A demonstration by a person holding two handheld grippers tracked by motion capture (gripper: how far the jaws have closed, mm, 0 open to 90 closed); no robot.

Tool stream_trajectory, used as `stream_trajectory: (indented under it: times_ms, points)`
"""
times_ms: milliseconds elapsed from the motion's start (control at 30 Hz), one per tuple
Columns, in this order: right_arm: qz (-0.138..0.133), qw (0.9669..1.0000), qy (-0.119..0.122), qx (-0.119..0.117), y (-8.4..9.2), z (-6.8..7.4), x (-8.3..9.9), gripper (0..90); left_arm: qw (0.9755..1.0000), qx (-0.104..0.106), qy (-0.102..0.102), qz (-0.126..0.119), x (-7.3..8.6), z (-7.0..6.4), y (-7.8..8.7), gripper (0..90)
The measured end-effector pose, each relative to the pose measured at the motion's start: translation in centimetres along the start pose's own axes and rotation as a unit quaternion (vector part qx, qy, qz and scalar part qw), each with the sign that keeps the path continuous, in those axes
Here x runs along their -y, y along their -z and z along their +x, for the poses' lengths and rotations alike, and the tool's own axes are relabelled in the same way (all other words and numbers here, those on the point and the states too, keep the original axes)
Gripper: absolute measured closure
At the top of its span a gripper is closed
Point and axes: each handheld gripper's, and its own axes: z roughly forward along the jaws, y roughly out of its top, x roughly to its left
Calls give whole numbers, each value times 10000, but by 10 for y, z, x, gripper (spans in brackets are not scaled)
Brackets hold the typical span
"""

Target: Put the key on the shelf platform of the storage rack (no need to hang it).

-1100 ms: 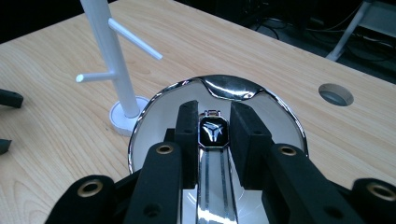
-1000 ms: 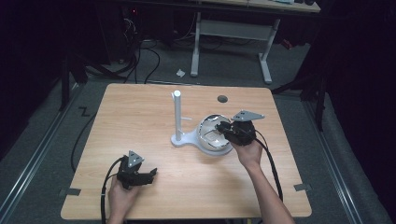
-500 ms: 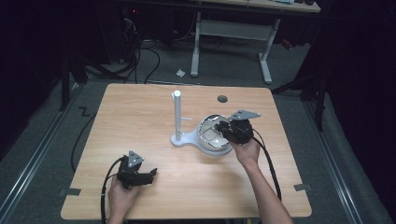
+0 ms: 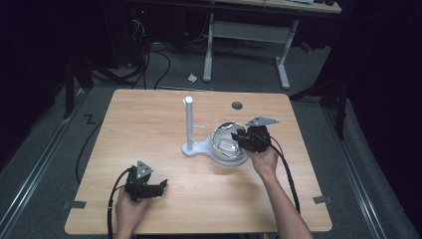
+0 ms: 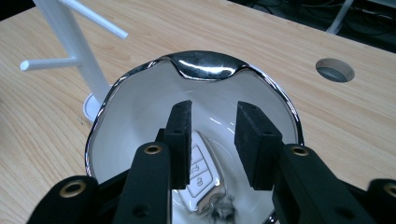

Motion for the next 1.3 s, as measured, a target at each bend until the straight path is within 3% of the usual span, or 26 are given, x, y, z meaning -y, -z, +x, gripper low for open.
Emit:
stream_trajectory:
  times_ms: [733, 833, 1300]
  points:
    - [-184, 9997, -75, 135, 28, -7, 8, 553, 10000, 1, 6, -1, 0, 0, 0, 183]
    - [-352, 9992, -112, 172, 34, -7, 11, 557, 10000, 0, 4, -3, 0, 0, 0, 183]
    - [-257, 9992, -133, 271, 48, -13, 21, 564, 10000, 1, 6, -1, 0, 0, 0, 183]
